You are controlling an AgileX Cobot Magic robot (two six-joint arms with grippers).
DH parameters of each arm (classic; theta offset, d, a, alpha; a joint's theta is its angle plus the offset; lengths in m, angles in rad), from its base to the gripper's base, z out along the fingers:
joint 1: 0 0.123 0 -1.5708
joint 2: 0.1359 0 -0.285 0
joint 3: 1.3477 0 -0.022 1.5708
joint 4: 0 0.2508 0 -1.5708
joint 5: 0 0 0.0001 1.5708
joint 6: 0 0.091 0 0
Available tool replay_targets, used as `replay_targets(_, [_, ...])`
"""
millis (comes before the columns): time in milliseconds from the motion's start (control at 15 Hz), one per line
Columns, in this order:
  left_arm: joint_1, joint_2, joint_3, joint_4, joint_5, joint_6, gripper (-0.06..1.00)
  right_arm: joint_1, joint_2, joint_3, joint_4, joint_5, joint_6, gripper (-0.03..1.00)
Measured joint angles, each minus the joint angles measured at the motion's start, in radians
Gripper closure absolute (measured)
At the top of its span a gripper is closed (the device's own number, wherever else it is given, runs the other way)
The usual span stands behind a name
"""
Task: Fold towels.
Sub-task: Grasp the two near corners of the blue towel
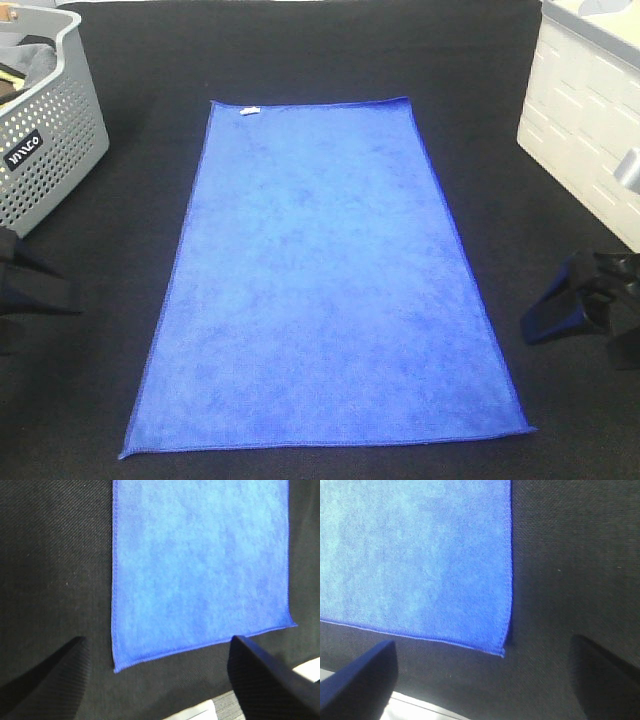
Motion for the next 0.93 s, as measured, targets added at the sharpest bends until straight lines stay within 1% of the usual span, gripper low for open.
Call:
replay_targets(133, [0.0,0.1,0.0,-0.098,-0.03,0.108,0.22,0.0,0.075,0.0,0.056,-0.034,-0.061,0.12])
replay_targets(200, [0.0,0.1,0.0,-0.098,-0.03,0.108,0.22,0.0,0.075,0.0,0.056,-0.034,-0.061,0.12])
replay_targets(267, [0.0,0.177,0.0,-0.172,-0.035,0.198,0.22,0.0,0.108,0.0,0.077,-0.051,-0.086,0.12])
replay_targets(333, [0.0,0.234,0.0,-0.226,-0.036,0.25,0.22,0.0,0.16,0.0,0.117,-0.08,-0.124,0.12])
replay_targets(533, [0.0,0.395,0.001,-0.379,-0.041,0.408,0.22,0.0,0.252,-0.002,0.204,-0.109,-0.22,0.14])
replay_targets(600, [0.0,0.449,0.001,-0.449,-0.034,0.478,0.22,0.0,0.288,-0.002,0.232,-0.117,-0.255,0.14])
replay_targets(667, [0.0,0.518,0.001,-0.541,-0.02,0.582,0.22,0.0,0.339,-0.002,0.277,-0.13,-0.298,0.15])
replay_targets(733, [0.0,0.559,0.002,-0.582,0.004,0.64,0.22,0.0,0.368,-0.003,0.309,-0.131,-0.326,0.15])
replay_targets(800, [0.0,0.595,0.002,-0.623,0.038,0.68,0.23,0.0,0.392,-0.003,0.341,-0.13,-0.358,0.17])
replay_targets(867, [-0.007,0.624,0.0,-0.661,0.071,0.711,0.23,0.0,0.413,-0.004,0.4,-0.123,-0.404,0.19])
replay_targets(933, [-0.028,0.65,-0.006,-0.689,0.099,0.735,0.23,0.0,0.432,-0.004,0.449,-0.108,-0.446,0.2])
